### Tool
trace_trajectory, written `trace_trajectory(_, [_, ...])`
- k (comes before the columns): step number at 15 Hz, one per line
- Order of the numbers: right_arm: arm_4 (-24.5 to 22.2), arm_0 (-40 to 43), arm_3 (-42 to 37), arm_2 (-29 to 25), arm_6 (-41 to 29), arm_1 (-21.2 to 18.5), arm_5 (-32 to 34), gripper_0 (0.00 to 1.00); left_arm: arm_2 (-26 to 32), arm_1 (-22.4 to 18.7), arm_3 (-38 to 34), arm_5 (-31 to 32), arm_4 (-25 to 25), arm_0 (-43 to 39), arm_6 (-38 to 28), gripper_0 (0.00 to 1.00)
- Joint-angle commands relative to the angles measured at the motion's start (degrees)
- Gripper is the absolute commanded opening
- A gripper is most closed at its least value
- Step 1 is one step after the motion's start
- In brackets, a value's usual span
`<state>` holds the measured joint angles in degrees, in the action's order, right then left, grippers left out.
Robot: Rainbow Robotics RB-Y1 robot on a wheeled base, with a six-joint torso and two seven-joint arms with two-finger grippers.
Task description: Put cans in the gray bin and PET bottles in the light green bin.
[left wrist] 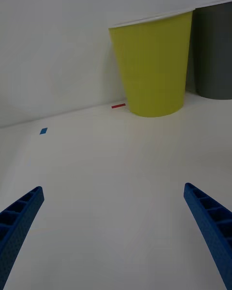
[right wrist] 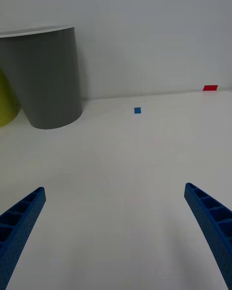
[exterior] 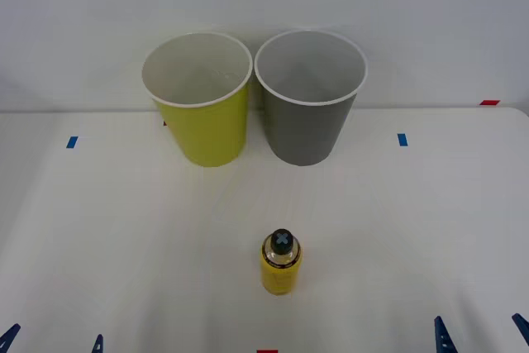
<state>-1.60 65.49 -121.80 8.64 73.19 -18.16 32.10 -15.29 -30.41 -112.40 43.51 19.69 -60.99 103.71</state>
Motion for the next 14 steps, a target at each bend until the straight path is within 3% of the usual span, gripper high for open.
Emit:
trace_trajectory(1, [13.5, -0.7, 0.2, 5.1, 15.6, -4.9, 1.9, 1.00, 0.0, 0.0, 0.0, 0.0, 0.0, 0.0, 0.0, 1.00])
trace_trajectory(4, [20.8, -3.2, 0.2, 9.6, 21.8, -11.7, 3.2, 1.00, 0.0, 0.0, 0.0, 0.0, 0.0, 0.0, 0.0, 1.00])
trace_trajectory(8, [21.9, -9.0, 0.2, 14.7, 22.1, -17.4, 3.4, 1.00, 0.0, 0.0, 0.0, 0.0, 0.0, 0.0, 0.0, 1.00])
trace_trajectory(14, [22.3, -26.6, 6.8, 26.0, 22.7, -23.9, 3.3, 1.00, 0.0, 0.0, 0.0, 0.0, 0.0, 0.0, 0.0, 1.00])
